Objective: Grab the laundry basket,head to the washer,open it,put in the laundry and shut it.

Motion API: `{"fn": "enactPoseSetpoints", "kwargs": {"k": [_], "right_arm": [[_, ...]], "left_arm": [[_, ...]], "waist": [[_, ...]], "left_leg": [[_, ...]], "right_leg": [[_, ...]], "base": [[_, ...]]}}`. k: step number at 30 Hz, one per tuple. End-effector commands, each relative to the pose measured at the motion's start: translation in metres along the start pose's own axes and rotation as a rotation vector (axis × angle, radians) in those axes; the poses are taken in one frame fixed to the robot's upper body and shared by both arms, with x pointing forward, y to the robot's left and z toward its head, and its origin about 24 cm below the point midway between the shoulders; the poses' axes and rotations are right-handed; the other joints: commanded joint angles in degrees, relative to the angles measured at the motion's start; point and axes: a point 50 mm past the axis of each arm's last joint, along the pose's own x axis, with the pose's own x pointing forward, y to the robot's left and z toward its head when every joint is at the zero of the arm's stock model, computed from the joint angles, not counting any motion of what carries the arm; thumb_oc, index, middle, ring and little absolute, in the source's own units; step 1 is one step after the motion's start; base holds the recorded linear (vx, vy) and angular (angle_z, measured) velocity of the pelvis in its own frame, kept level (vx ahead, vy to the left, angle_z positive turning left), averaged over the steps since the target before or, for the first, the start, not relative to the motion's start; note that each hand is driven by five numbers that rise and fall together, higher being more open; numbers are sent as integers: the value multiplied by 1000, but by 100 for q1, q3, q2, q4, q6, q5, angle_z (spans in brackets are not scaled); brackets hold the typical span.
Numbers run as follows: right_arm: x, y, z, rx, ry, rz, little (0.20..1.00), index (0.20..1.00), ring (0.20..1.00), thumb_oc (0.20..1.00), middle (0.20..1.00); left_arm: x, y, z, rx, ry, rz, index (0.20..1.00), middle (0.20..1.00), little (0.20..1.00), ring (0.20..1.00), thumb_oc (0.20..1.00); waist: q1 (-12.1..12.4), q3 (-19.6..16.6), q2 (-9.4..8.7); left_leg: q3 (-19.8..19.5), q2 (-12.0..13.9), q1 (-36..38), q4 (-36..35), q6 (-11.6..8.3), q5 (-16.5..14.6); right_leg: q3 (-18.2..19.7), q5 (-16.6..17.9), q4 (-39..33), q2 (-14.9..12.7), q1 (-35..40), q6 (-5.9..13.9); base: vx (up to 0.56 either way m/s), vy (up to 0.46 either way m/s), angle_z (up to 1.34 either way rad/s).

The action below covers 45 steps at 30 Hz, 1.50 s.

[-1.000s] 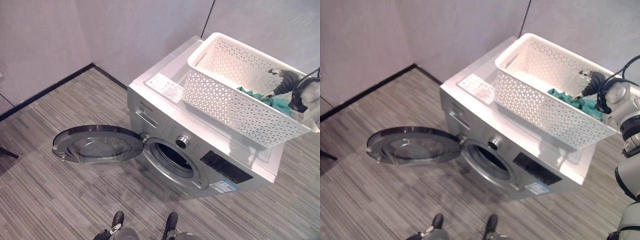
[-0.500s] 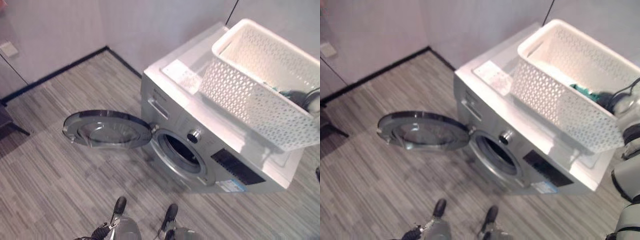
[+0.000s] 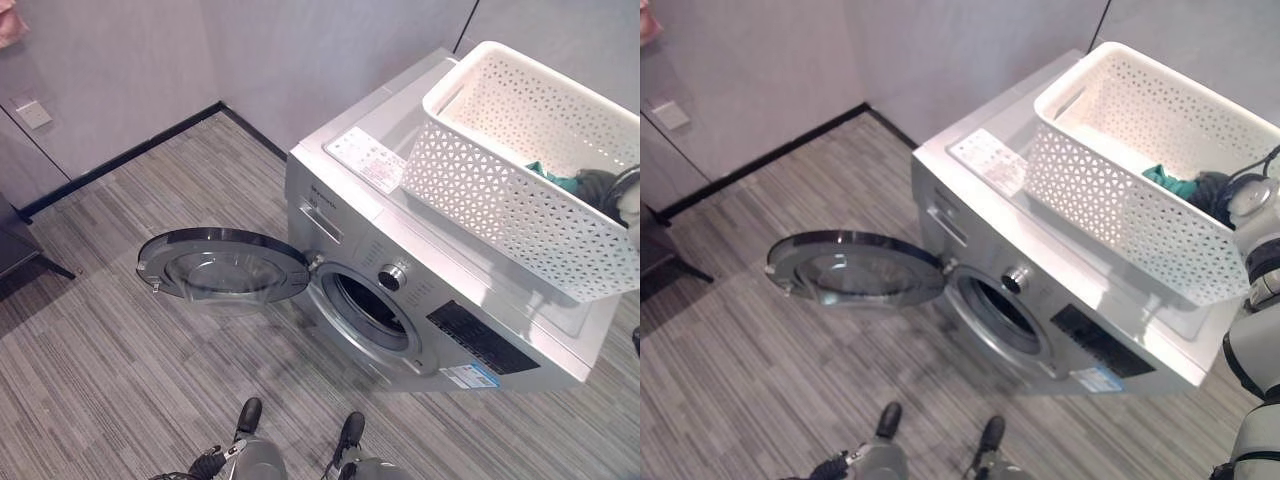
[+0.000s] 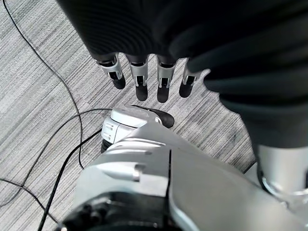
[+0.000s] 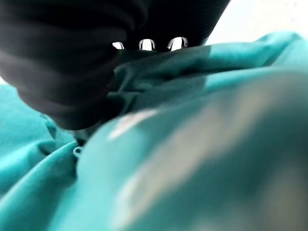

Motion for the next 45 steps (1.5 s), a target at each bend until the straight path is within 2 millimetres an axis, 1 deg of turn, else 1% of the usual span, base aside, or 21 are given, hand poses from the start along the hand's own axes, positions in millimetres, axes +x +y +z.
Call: {"fn": "enactPoseSetpoints", "kwargs": {"k": [1, 2, 3, 4, 5, 6, 8, 9, 11, 13, 15, 16, 18, 19, 22, 24, 29, 38, 39, 43, 45], "right_arm": [[-5, -24, 14, 120, -79, -145, 200, 200, 200, 200, 200], [-6, -29, 13, 164, -93, -178, 200, 200, 200, 200, 200], [-12, -43, 14, 259, -132, -256, 200, 200, 200, 200, 200], [-12, -43, 14, 260, -131, -257, 200, 200, 200, 200, 200], [-18, -55, 17, 322, -184, -350, 200, 200, 200, 200, 200], [-18, -55, 17, 322, -184, -350, 200, 200, 200, 200, 200], [-24, -65, 18, 376, -234, -424, 200, 200, 200, 200, 200], [-34, -80, 20, 425, -286, -523, 200, 200, 200, 200, 200], [-34, -80, 20, 425, -286, -522, 200, 200, 200, 200, 200], [-49, -99, 23, 455, -355, -653, 200, 200, 200, 200, 200], [-59, -108, 26, 448, -395, -745, 200, 200, 200, 200, 200], [-59, -107, 25, 449, -393, -745, 200, 200, 200, 200, 200], [-74, -120, 30, 442, -447, -861, 200, 200, 200, 200, 200], [-74, -119, 29, 443, -445, -861, 200, 200, 200, 200, 200], [-91, -127, 42, 384, -519, -975, 200, 200, 200, 200, 200], [-93, -127, 41, 378, -515, -1003, 200, 200, 200, 200, 200], [-111, -137, 46, 338, -546, -1119, 200, 200, 200, 200, 200], [-111, -137, 45, 339, -544, -1119, 200, 200, 200, 200, 200], [-119, -142, 47, 314, -560, -1153, 200, 200, 200, 200, 200], [-140, -144, 39, 252, -573, -1241, 200, 200, 200, 200, 200], [-145, -138, 25, 234, -558, -1260, 200, 200, 200, 200, 200]], "left_arm": [[1, 7, -1, 55, 33, 27, 1000, 1000, 1000, 1000, 1000], [1, 8, -1, 58, 37, 31, 1000, 1000, 1000, 1000, 1000], [0, 10, -3, 68, 45, 38, 1000, 1000, 1000, 1000, 1000], [0, 10, -3, 68, 44, 38, 1000, 1000, 1000, 1000, 1000], [1, 12, -2, 80, 45, 48, 1000, 1000, 1000, 1000, 1000], [1, 12, -2, 81, 45, 49, 1000, 1000, 1000, 1000, 1000], [0, 15, -2, 91, 48, 64, 1000, 1000, 1000, 1000, 1000], [-1, 19, -3, 95, 52, 87, 1000, 1000, 1000, 1000, 1000], [-1, 19, -3, 96, 52, 88, 1000, 1000, 1000, 1000, 1000], [-1, 20, -8, 98, 62, 98, 1000, 1000, 1000, 1000, 1000], [-2, 20, -10, 94, 64, 111, 1000, 1000, 1000, 1000, 1000], [-2, 21, -10, 95, 65, 113, 1000, 1000, 1000, 1000, 1000], [-3, 24, -12, 88, 71, 132, 1000, 1000, 1000, 1000, 1000], [-3, 24, -13, 89, 71, 134, 1000, 1000, 1000, 1000, 1000], [-5, 25, -20, 77, 96, 149, 1000, 1000, 1000, 1000, 1000], [-5, 26, -22, 78, 103, 154, 1000, 1000, 1000, 1000, 1000], [-6, 27, -25, 91, 115, 159, 1000, 1000, 1000, 1000, 1000], [-6, 27, -25, 92, 115, 160, 1000, 1000, 1000, 1000, 1000], [-6, 26, -25, 106, 117, 152, 1000, 1000, 1000, 1000, 1000], [-4, 21, -19, 113, 98, 139, 1000, 1000, 1000, 1000, 1000], [-3, 19, -19, 116, 96, 134, 1000, 1000, 1000, 1000, 1000]], "waist": [[88, 86, -398], [89, 65, -405], [55, -23, -446], [45, -31, -456], [23, -101, -495], [12, -111, -506], [-32, -197, -538], [-69, -279, -578], [-69, -280, -580], [-109, -393, -616], [-136, -451, -621], [-132, -450, -628], [-178, -544, -623], [-171, -539, -632], [-230, -625, -592], [-229, -643, -596], [-341, -684, -560], [-328, -681, -570], [-427, -692, -539], [-618, -702, -480], [-719, -709, -462]], "left_leg": [[72, 95, 380, -93, 106, 112], [109, 115, 448, -84, 102, 67], [141, 114, 517, -59, 103, -1], [130, 99, 495, -57, 109, 11], [171, 108, 599, -42, 114, -68], [159, 92, 575, -40, 121, -54], [178, 89, 620, -20, 124, -99], [218, 86, 695, 18, 129, -176], [217, 85, 693, 19, 129, -177], [263, 63, 793, 89, 147, -296], [283, 38, 842, 173, 171, -387], [283, 37, 843, 181, 172, -394], [319, 3, 904, 280, 204, -516], [321, 2, 908, 291, 206, -525], [386, -79, 999, 412, 271, -692], [407, -104, 1018, 440, 289, -734], [491, -243, 1078, 487, 394, -859], [502, -249, 1082, 490, 400, -862], [550, -321, 1105, 487, 452, -910], [646, -514, 1151, 473, 595, -1006], [708, -622, 1191, 437, 678, -1042]], "right_leg": [[325, -1085, 289, -154, 546, 240], [344, -1098, 292, -142, 598, 236], [368, -1104, 287, -145, 669, 242], [359, -1096, 285, -158, 656, 248], [386, -1113, 290, -148, 738, 257], [376, -1104, 288, -162, 723, 262], [386, -1106, 292, -176, 769, 277], [407, -1114, 303, -186, 841, 291], [406, -1114, 303, -187, 840, 291], [427, -1121, 313, -210, 936, 310], [463, -1126, 331, -236, 983, 318], [464, -1127, 332, -237, 986, 318], [498, -1138, 363, -284, 1056, 338], [500, -1140, 364, -284, 1064, 339], [572, -1121, 407, -368, 1118, 369], [599, -1106, 406, -389, 1131, 383], [719, -1008, 450, -509, 1063, 464], [729, -1005, 451, -516, 1062, 469], [780, -947, 466, -585, 1023, 511], [927, -827, 503, -741, 911, 631], [1042, -744, 502, -837, 846, 699]], "base": [[31, 26, -3], [45, 34, -8], [35, 31, -11], [50, 31, -15], [23, 13, -10], [36, 19, -5], [24, 21, 1], [39, 31, 0], [0, 0, 0], [20, 50, -2], [15, 44, -5], [12, 57, -6], [4, 79, -8], [14, 80, -8], [-4, 98, -5], [-7, 81, -4], [-28, 108, -12], [-7, 21, -4], [-61, 192, 0], [-58, 184, -8], [-44, 185, -11]]}}
